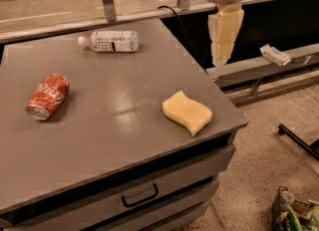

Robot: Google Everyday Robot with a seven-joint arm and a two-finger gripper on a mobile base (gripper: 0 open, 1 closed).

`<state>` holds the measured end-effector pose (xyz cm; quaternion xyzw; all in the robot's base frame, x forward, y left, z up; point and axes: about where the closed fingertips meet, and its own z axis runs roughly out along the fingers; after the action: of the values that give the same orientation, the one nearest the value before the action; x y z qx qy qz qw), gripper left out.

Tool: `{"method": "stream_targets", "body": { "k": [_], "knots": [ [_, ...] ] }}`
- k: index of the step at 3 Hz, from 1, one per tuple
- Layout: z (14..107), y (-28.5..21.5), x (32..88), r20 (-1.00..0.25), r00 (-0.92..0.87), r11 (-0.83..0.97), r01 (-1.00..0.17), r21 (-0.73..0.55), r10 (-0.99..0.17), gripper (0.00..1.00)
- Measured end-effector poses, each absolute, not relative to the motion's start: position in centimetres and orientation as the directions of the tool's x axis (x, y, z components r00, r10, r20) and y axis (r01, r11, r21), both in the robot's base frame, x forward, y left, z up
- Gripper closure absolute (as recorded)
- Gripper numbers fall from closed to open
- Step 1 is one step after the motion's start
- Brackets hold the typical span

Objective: Pick coke can

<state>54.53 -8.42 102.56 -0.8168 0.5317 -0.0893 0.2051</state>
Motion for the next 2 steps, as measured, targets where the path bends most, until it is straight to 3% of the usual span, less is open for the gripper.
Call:
{"method": "stream_targets", "body": {
  "k": [2],
  "knots": [
    [101.6,3.6,56.7,0.004,0.685,-0.622,-0.658,-0.424,-0.728,0.00]
  ]
}}
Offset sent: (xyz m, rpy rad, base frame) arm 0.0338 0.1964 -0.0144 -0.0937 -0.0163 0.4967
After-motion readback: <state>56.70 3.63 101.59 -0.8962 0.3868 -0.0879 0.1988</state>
